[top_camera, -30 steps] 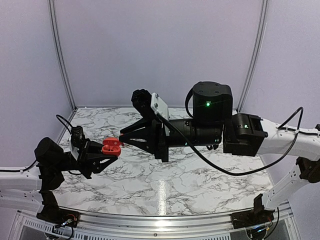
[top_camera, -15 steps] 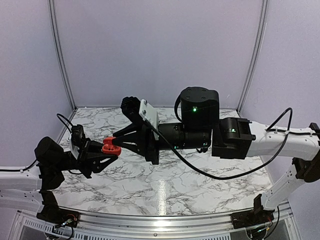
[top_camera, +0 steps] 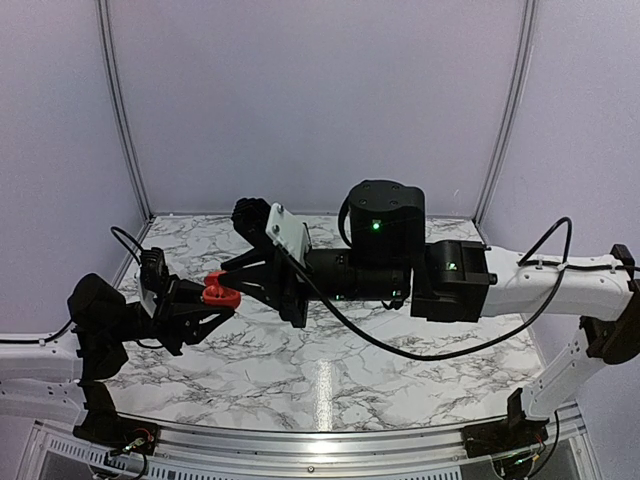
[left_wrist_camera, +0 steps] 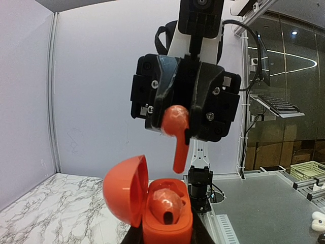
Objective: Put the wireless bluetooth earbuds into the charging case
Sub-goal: Insert the right earbud into the right side groove of the charging case.
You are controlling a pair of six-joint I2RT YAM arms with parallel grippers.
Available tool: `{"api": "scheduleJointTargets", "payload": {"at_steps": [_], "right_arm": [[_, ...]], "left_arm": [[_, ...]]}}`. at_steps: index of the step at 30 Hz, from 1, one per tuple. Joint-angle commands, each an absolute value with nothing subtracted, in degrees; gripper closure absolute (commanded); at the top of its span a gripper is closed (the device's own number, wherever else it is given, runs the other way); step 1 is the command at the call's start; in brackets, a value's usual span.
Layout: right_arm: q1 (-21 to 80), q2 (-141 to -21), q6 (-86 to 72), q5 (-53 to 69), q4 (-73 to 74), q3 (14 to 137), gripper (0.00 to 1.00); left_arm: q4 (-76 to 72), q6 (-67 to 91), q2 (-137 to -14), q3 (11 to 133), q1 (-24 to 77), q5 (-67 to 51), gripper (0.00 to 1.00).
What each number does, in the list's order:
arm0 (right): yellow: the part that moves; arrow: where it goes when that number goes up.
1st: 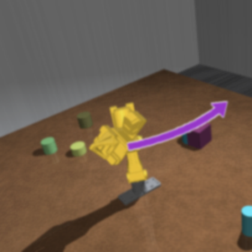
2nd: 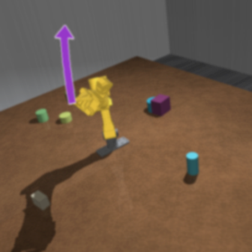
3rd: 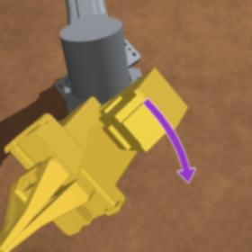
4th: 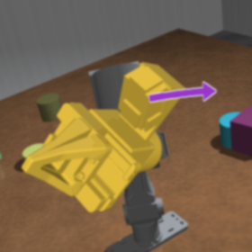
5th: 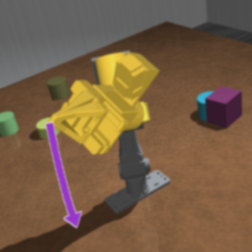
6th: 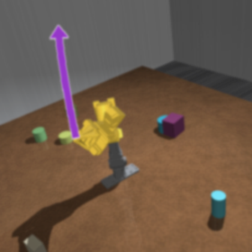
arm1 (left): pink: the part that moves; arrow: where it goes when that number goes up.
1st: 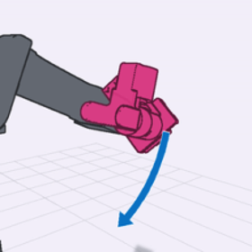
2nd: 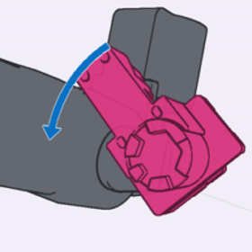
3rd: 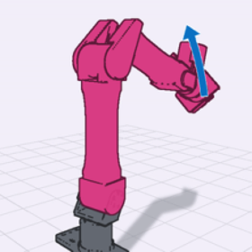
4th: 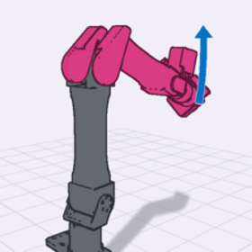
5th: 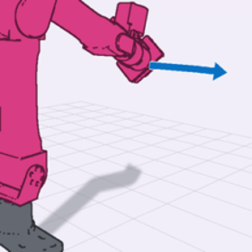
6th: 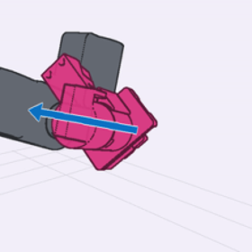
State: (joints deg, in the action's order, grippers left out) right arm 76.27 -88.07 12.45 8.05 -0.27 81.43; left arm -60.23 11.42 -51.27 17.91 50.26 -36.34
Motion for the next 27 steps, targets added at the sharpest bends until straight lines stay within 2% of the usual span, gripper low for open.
{"api": "scheduleJointTargets", "payload": {"at_steps": [1,27], "right_arm": [[76.7,-88.7,13.4,6.6,-2.5,81.1,0.93],[76.7,-90.0,11.2,7.5,-7.1,77.7,0.94]], "left_arm": [[-62.7,12.0,-49.7,19.3,50.4,-35.5,1.0],[-62.8,12.2,-49.4,19.2,50.4,-33.1,1.0]]}}
